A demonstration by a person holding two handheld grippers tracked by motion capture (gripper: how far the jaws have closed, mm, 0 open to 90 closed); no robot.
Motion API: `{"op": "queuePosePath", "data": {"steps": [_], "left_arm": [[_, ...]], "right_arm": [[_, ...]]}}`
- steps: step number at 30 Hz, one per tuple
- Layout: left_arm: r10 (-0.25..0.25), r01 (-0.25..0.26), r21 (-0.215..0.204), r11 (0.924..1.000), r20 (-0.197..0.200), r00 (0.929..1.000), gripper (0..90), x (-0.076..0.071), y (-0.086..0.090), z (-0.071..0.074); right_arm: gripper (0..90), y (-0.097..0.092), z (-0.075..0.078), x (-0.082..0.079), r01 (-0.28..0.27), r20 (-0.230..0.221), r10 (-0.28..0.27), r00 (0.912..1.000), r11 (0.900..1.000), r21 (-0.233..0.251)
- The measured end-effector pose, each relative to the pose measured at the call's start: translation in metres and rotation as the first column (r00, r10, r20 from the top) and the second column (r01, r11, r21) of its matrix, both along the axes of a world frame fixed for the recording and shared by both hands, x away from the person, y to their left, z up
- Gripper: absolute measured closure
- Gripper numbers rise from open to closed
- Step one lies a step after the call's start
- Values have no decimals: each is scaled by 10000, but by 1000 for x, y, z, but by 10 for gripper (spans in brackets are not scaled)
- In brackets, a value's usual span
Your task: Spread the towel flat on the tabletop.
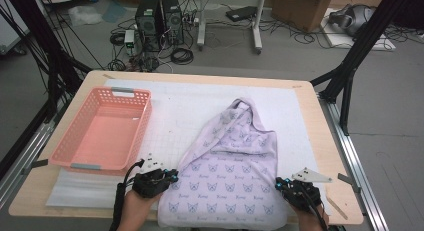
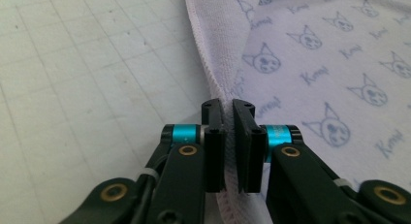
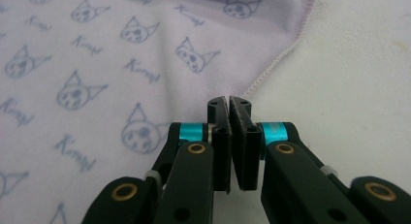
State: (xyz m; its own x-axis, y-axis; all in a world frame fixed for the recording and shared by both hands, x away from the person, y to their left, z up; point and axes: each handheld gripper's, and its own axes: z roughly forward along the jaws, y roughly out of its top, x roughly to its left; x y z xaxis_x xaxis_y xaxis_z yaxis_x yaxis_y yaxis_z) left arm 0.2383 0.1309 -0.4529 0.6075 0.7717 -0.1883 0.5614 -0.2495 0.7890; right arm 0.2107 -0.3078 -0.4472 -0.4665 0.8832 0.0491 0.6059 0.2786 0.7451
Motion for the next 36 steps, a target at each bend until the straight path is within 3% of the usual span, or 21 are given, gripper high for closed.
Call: {"op": "queuePosePath", "data": {"steps": [7,9,11,12,14,15,17,20,23,26,27,28,33,36], "left_arm": [[-357,349,-224,9991,-363,9987,845,-29,18,2],[-614,610,-116,9981,-352,9975,844,-40,20,2],[-714,706,-269,9971,-332,9969,832,-49,23,2],[-764,755,-318,9966,-271,9967,805,-51,23,2],[-703,699,-375,9968,-109,9975,654,-48,22,3],[-553,549,-496,9973,-56,9985,580,-45,21,4],[-362,366,-884,9954,62,9993,522,-38,21,6],[-307,330,-1000,9944,243,9992,505,-29,20,9],[-183,212,-1145,9932,260,9995,499,-22,20,9],[-74,107,-1196,9928,280,9996,498,-18,20,9],[-67,102,-1203,9927,292,9996,498,-18,21,9],[-65,102,-1198,9928,312,9995,498,-18,22,9],[-81,112,-1215,9925,264,9996,491,-20,28,9],[-66,100,-1223,9924,282,9996,487,-21,30,9]], "right_arm": [[882,-9,5,-28,-662,-390,656,9971,9977,-154],[882,-11,6,-40,-1001,-550,997,9935,9950,-47],[882,-14,7,-51,-1275,-720,1261,9894,9917,-155],[881,-16,7,-55,-1338,-723,1326,9885,9909,-115],[850,-19,8,-59,-1402,-607,1402,9883,9901,50],[775,-20,9,-58,-1299,-492,1308,9902,9913,210],[665,-22,10,-52,-961,-128,968,9952,9941,505],[600,-18,11,-36,-377,263,363,9990,9978,545],[574,-10,6,-12,211,230,-219,9995,9993,320],[617,1,-2,9,401,-13,-401,9992,9992,19],[764,2,-2,11,433,117,-434,9990,9991,47],[845,2,-1,11,135,45,-136,9999,9997,178],[871,-8,7,-10,-553,-490,535,9974,9978,-372],[868,-24,8,-32,-707,-723,685,9950,9971,-289]]}}
